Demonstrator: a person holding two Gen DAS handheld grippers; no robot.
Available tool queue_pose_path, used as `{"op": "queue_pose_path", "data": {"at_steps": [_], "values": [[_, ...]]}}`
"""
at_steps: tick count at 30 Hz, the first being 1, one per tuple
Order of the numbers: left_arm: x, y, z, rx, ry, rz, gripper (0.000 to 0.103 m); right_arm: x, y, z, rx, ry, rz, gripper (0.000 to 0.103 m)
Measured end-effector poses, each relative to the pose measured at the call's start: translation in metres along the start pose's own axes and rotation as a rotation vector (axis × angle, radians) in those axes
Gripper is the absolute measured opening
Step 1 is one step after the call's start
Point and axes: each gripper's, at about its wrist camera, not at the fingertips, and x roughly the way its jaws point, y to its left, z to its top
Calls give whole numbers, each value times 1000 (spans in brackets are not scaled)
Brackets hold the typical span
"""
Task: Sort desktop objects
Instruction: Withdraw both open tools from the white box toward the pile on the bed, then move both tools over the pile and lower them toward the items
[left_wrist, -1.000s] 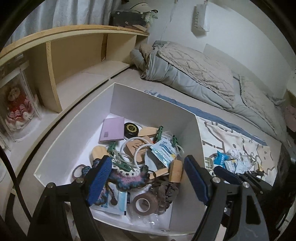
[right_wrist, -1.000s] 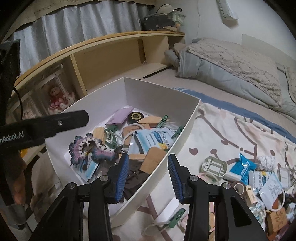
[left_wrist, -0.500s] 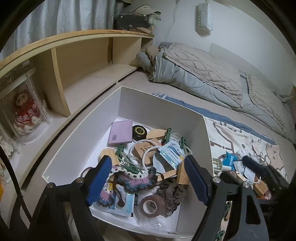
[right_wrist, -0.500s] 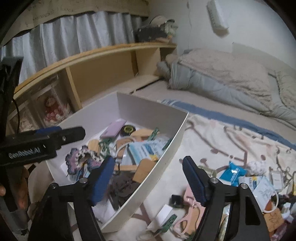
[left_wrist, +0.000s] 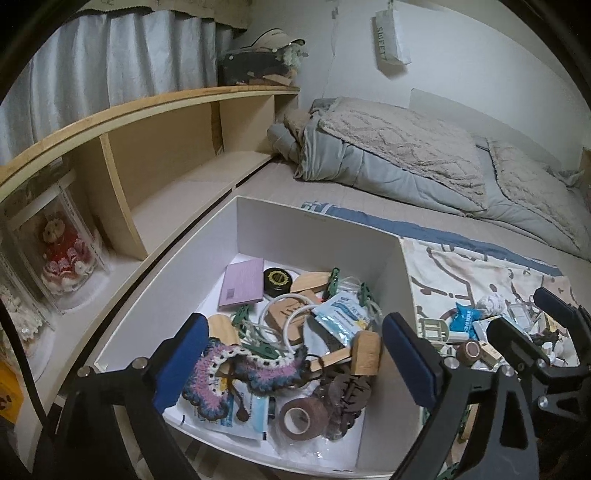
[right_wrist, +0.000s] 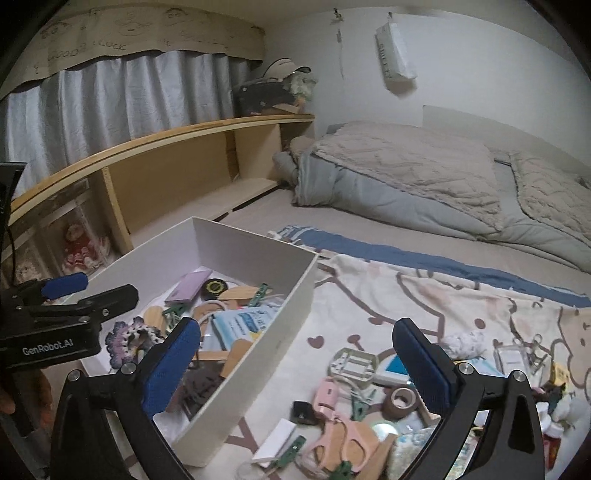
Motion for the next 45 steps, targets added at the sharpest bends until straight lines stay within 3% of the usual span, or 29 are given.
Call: {"op": "queue_pose_path", "data": {"at_steps": [17,45], "values": [[-22,-44,0,34,-70,-11,97,-46,-50,-10,-21,-39,-141,103],[-39,-150,-26,162,-137,-192,97,-126,-165,-58,78,-78,-378,103]]}}
